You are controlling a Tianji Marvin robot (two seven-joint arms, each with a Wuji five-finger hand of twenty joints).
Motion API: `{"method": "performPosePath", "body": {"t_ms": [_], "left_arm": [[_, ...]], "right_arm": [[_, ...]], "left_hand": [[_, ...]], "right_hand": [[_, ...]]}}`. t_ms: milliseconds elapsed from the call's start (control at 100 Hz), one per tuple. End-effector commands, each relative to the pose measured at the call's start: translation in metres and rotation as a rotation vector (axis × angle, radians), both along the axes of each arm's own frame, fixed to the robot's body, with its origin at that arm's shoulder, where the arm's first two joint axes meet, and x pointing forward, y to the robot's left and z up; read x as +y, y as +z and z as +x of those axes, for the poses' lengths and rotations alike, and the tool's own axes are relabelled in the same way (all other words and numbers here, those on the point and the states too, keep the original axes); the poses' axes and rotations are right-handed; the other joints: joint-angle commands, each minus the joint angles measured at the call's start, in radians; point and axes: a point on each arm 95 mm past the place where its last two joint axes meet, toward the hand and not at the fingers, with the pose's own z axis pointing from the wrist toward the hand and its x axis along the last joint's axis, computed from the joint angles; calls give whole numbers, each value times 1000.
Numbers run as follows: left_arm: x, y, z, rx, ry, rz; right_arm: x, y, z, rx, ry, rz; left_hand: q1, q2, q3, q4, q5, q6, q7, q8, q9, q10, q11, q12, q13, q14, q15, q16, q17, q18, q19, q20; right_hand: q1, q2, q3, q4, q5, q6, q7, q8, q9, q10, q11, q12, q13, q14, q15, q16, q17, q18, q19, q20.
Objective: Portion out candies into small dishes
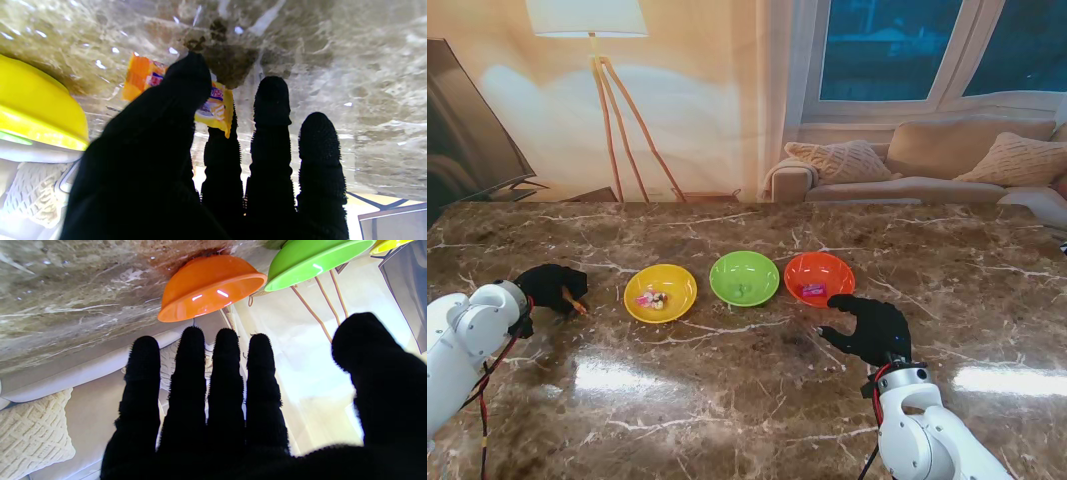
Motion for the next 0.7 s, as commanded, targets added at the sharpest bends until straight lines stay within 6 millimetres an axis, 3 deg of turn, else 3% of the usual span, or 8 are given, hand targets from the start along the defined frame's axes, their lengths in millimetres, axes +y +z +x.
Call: {"method": "performPosePath", "body": {"t_ms": [0, 210, 690], "left_arm": [[-2, -39, -23, 114, 11, 4], [-3, -31, -25, 83, 48, -39], [-7, 20, -40, -99, 77, -89]], "right_arm": [[0, -5, -3, 24, 0, 2], [0, -5, -3, 23, -1, 5], [1, -3, -2, 12, -1, 16]], "left_hand": [[29, -36, 39, 32, 31, -31, 50, 36, 201, -2, 70, 25, 50, -11, 18, 12, 18, 4, 51, 7], [9, -36, 76, 42, 26, -27, 39, 40, 208, 5, 62, 32, 64, 5, 19, 14, 19, 15, 60, -2], [-4, -10, 106, 58, 6, -28, 36, 57, 181, -13, 54, 88, 48, 14, 37, 40, 0, 18, 57, -8]], "right_hand": [[-22, -4, 24, -19, 32, -15, 8, -1, 13, 3, 11, 17, 17, 14, 6, 21, 7, -4, 26, 11], [-29, 7, 19, -18, 34, -15, 9, -2, 18, 2, 14, 20, 18, 13, 7, 22, 7, -3, 28, 10], [-32, 18, 10, -13, 34, -14, 9, -4, 21, 2, 14, 25, 17, 14, 6, 23, 6, -1, 32, 8]]}}
